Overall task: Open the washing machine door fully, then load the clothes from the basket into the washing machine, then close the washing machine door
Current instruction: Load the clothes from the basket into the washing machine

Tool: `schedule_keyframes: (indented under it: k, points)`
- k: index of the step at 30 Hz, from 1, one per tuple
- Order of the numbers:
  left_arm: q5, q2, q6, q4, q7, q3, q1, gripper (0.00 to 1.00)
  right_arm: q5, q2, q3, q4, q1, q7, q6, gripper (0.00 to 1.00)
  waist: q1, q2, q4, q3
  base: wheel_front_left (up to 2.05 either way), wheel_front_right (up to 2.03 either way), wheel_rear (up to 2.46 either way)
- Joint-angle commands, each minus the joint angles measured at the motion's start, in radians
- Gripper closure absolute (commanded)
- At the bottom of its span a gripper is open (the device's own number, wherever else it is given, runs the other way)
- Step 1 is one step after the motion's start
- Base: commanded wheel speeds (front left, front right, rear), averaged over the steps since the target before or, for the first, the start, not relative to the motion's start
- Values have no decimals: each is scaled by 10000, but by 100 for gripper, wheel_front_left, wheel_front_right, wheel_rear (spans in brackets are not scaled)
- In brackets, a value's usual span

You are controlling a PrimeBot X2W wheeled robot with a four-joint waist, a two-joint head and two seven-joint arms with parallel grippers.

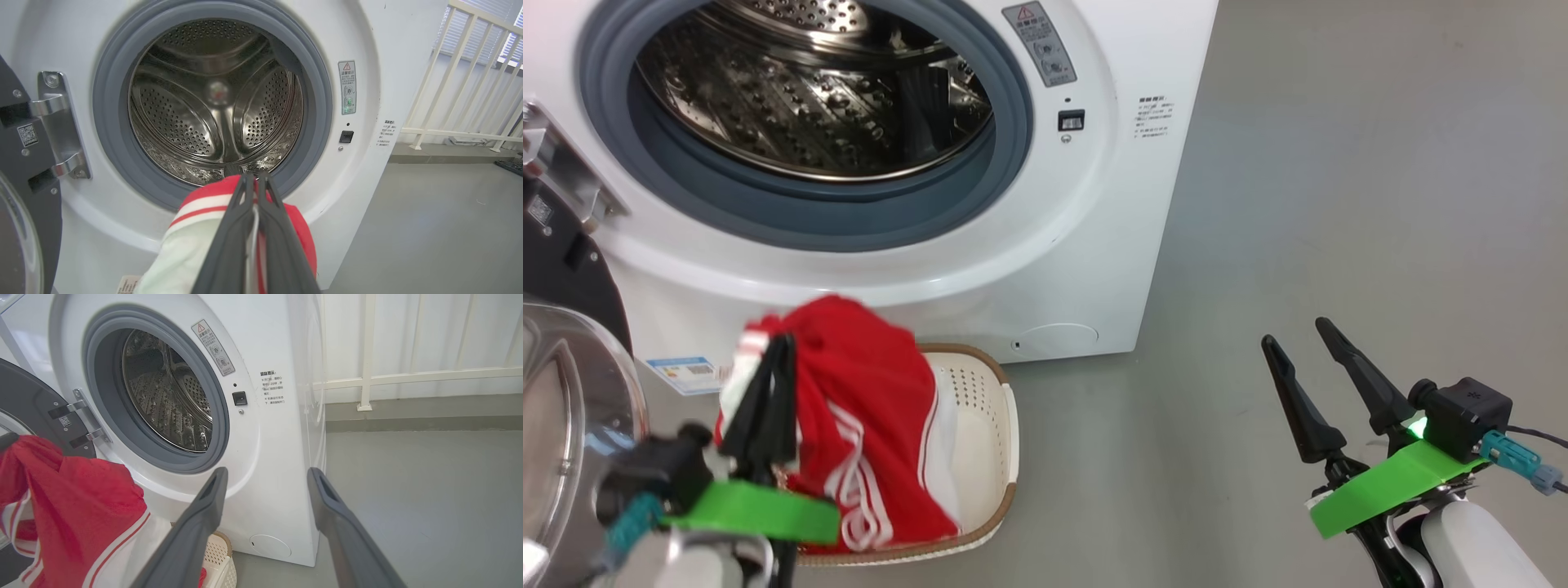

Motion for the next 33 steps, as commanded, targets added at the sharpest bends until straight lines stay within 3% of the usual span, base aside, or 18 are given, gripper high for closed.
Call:
schedule_keyframes:
  k: [1, 12, 24, 33]
  points:
    - [177, 291, 18, -298, -24, 298, -744, 100, 54, -38, 128, -285, -4, -48, 16, 0, 0, 0, 5, 103, 0, 0, 0]
    - [317, 524, 196, 72, 21, 516, -3489, 100, 60, 30, 175, -470, -381, -48, 16, 0, 0, 0, -230, 1189, 0, 0, 0]
    - [593, 840, 262, 2272, -77, 674, -7195, 100, 15, 138, 124, -765, -1195, -48, 16, 0, 0, 0, -688, 3332, 0, 0, 0]
    - [753, 1081, 193, 4401, -124, 682, -8902, 100, -37, 225, 102, -947, -1561, -48, 16, 0, 0, 0, -1025, 4483, 0, 0, 0]
